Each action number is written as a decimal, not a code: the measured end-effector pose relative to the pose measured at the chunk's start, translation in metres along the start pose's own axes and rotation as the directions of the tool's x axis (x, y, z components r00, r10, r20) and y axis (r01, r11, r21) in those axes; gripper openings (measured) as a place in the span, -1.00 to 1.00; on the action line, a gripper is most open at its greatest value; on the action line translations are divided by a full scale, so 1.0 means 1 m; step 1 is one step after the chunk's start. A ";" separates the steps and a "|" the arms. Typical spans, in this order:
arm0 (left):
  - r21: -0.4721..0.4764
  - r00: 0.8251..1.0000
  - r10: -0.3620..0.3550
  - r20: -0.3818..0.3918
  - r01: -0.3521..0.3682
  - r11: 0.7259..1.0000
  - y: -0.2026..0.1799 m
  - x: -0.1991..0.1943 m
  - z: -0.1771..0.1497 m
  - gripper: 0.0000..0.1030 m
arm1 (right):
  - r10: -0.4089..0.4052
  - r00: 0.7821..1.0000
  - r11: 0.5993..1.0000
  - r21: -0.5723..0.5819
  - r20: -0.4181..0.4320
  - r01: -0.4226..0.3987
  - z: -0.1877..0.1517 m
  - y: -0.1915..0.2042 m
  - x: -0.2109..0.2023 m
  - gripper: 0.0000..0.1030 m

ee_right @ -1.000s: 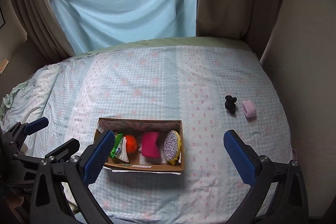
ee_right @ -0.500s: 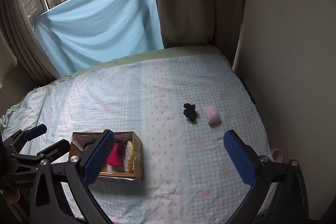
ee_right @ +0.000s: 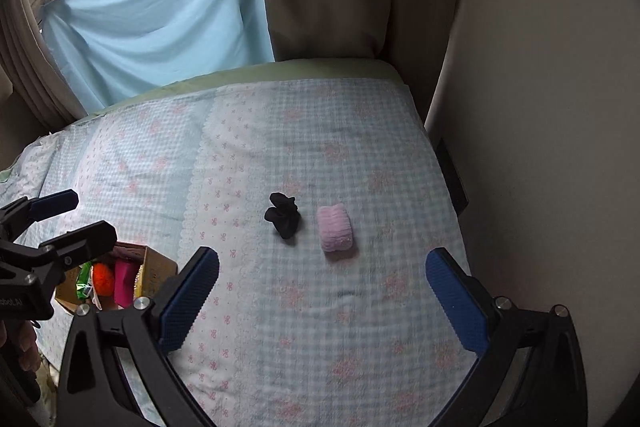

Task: Organize soft objects
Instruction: 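Grasp the black plush with the left tool while the right tool grasps the pink fuzzy roll, then carry the black plush and pink roll over the box and release them inside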

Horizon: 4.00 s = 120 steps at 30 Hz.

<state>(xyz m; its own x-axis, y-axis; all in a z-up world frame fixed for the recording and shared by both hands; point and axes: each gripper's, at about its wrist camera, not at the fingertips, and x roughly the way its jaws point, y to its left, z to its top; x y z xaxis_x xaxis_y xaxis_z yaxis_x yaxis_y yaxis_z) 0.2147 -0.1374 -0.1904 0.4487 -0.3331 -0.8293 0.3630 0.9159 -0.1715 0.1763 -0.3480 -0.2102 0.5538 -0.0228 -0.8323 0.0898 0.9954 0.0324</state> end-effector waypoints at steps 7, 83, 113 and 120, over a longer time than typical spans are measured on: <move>0.038 0.999 0.011 -0.051 -0.009 0.999 -0.027 0.114 0.025 0.99 | 0.045 0.998 0.999 -0.003 -0.038 -0.045 -0.004 -0.042 0.092 1.00; -0.028 0.994 0.040 0.099 -0.037 0.999 0.070 -0.051 0.005 -0.56 | 0.158 0.976 0.986 -0.068 0.149 -0.150 0.014 0.123 -0.091 -0.19; 0.004 0.985 -0.002 -0.172 0.002 1.000 0.306 -0.041 -0.115 -0.56 | 0.268 0.920 0.955 -0.050 -0.288 -0.294 -0.044 0.376 0.052 -0.19; 0.000 0.956 -0.043 -0.291 0.045 0.999 0.323 0.013 -0.117 -0.56 | 0.282 0.871 0.956 0.047 -0.403 -0.288 -0.042 0.381 0.103 -0.19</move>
<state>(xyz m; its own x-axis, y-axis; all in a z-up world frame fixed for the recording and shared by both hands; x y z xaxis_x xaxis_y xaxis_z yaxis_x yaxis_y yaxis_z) 0.2420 0.1799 -0.3193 0.1752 -0.2925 -0.9401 0.3829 0.8999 -0.2087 0.2326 0.0330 -0.3069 0.1744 0.2984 -0.9384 -0.0353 0.9543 0.2968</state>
